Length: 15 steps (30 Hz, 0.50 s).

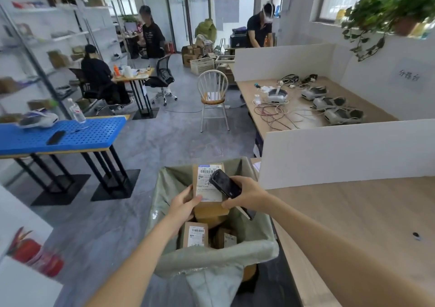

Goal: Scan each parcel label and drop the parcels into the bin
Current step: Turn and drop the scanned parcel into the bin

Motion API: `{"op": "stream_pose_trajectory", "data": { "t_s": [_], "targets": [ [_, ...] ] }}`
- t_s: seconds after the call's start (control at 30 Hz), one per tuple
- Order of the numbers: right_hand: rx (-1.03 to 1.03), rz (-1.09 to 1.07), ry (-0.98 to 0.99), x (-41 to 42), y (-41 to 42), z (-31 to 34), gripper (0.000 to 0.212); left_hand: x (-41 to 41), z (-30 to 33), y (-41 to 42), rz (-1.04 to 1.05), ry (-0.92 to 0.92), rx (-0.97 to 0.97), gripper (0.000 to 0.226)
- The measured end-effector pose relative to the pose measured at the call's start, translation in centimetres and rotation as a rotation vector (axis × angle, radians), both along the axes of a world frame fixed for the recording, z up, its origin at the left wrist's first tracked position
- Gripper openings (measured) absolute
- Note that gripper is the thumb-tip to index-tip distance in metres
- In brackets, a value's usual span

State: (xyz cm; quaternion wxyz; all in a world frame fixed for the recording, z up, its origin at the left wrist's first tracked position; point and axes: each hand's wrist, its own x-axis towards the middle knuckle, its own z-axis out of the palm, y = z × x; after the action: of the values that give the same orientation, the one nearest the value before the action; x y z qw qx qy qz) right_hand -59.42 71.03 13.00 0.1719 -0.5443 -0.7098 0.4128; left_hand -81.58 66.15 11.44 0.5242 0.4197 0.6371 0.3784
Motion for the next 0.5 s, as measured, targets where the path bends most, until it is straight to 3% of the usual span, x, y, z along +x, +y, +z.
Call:
{"op": "stream_pose_trajectory", "data": {
  "t_s": [0.23,0.5],
  "targets": [
    [-0.147,-0.023,-0.108,-0.9,3.6,-6.4,0.054,-1.4,-7.6,4.7,-0.042,-0.032,-0.130,0.058],
    [-0.297,-0.071,-0.181,-1.1,7.4,-14.9,0.056,-1.1,-15.6,8.9,-0.126,-0.039,-0.292,0.058]
  ]
}}
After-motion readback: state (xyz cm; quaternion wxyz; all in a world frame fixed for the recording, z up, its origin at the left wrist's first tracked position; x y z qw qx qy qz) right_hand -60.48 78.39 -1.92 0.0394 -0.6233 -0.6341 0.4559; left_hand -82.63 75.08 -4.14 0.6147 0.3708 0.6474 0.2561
